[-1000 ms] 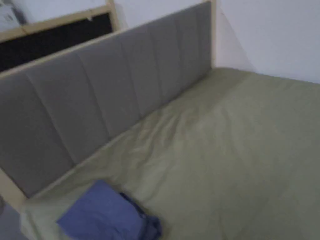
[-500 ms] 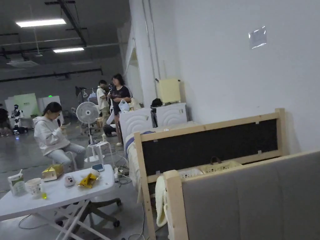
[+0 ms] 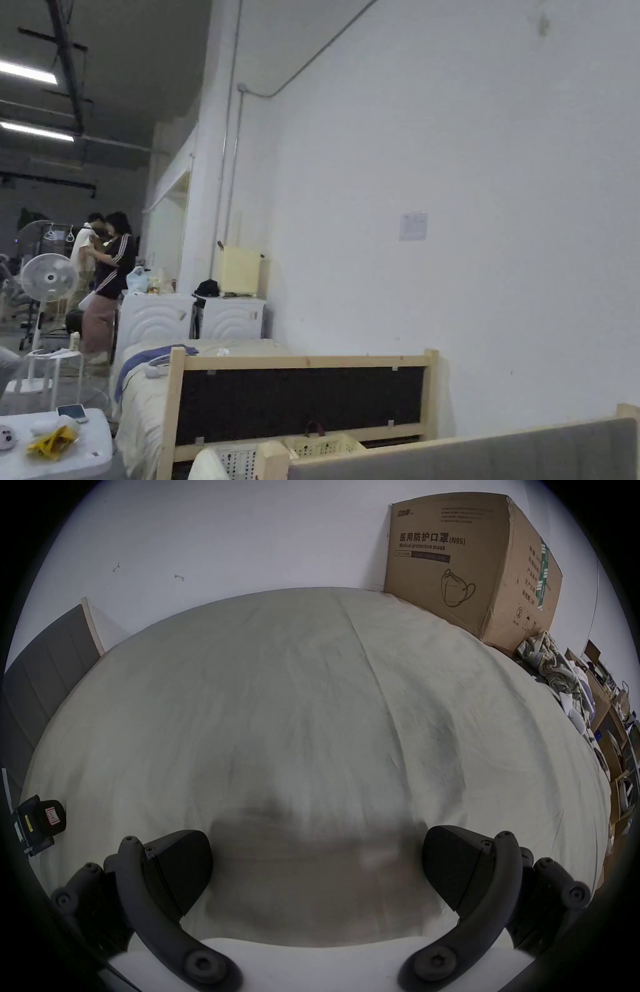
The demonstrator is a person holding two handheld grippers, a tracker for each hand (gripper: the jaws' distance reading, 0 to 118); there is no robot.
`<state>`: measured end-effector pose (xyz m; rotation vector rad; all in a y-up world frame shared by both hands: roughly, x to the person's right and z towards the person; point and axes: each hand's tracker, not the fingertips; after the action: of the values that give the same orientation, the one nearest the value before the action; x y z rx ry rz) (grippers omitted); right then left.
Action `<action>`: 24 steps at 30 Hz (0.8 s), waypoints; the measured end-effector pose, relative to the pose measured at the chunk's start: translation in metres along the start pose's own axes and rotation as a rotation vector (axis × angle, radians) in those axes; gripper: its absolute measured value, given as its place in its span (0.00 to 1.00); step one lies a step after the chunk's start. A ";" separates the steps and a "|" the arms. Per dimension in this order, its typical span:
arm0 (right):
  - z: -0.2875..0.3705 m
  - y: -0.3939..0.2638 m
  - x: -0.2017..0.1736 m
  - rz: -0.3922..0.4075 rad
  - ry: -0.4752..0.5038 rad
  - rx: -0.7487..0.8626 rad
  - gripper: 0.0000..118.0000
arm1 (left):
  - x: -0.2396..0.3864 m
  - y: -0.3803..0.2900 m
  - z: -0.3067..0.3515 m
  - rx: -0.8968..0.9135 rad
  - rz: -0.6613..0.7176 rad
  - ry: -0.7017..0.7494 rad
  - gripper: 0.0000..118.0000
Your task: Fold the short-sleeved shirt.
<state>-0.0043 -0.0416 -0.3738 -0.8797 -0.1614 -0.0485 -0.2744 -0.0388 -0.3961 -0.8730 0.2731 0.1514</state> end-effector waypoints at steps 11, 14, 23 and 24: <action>0.010 0.000 -0.004 -0.001 0.001 -0.002 1.00 | 0.003 0.000 -0.017 0.000 0.000 -0.001 1.00; 0.013 0.000 -0.004 -0.001 0.001 -0.002 1.00 | 0.003 0.000 -0.017 0.000 0.000 0.000 1.00; -0.046 0.003 0.023 -0.002 0.001 -0.003 1.00 | 0.006 -0.003 -0.013 0.001 0.000 -0.001 1.00; -0.047 0.003 0.024 -0.002 0.001 -0.003 1.00 | 0.006 -0.003 -0.013 0.001 0.000 -0.001 1.00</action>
<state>0.0257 -0.0754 -0.4017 -0.8830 -0.1616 -0.0508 -0.2700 -0.0508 -0.4034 -0.8714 0.2726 0.1520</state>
